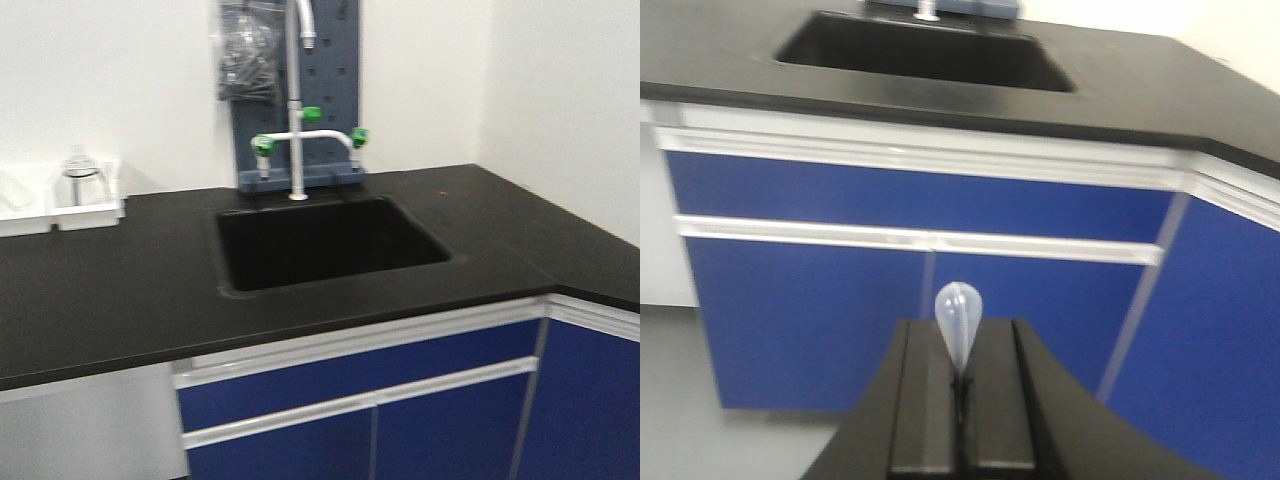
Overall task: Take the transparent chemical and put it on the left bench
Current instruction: 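Drive the base to the bench with white bins, holding the pipette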
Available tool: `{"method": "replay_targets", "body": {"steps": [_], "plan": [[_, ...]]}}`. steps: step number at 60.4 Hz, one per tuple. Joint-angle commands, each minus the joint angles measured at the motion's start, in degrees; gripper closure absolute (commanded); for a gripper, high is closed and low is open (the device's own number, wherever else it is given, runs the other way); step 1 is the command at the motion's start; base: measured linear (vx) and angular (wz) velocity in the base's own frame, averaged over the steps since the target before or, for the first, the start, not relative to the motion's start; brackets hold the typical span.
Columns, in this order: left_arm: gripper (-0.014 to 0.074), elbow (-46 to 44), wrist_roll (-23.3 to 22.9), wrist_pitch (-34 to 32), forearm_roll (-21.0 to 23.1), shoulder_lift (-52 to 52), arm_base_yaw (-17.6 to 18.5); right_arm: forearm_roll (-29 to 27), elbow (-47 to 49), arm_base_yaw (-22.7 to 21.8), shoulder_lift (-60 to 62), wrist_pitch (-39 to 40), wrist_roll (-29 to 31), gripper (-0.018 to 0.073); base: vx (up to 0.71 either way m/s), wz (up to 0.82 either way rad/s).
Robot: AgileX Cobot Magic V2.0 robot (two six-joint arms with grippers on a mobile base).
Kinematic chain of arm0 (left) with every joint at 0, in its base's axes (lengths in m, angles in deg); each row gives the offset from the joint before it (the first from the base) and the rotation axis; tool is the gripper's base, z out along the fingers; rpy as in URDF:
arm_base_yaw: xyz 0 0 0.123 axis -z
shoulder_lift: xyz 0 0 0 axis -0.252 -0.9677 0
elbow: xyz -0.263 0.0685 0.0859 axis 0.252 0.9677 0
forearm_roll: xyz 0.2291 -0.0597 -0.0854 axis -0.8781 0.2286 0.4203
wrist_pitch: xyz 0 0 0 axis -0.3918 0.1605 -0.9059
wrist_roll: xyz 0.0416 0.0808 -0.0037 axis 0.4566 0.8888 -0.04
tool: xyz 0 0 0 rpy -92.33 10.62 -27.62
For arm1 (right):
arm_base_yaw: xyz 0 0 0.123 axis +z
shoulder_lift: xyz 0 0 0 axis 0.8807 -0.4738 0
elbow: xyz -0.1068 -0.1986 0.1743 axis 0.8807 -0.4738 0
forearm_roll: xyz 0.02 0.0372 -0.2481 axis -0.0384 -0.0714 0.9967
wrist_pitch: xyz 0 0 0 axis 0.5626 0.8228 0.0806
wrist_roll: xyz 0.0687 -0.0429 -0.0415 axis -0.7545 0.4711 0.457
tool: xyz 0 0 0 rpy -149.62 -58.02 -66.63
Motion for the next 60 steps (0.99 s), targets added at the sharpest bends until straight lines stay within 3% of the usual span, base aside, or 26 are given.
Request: {"method": "replay_targets", "body": {"steps": [1, 39, 60], "plan": [[0.0600, 0.93, -0.45, -4.49, 0.04, 1.10, 0.10, -0.35, 0.96, -0.21, -0.16, 3.68, -0.06, 0.0564, 0.16, 0.56], [0.0600, 0.93, -0.45, -4.49, 0.04, 1.10, 0.10, -0.35, 0.96, -0.21, -0.16, 3.68, -0.06, 0.0564, 0.26, 0.66], [0.0600, 0.93, -0.45, -4.49, 0.04, 1.10, 0.10, -0.35, 0.96, -0.21, -0.16, 3.68, -0.06, 0.0564, 0.34, 0.25]]}}
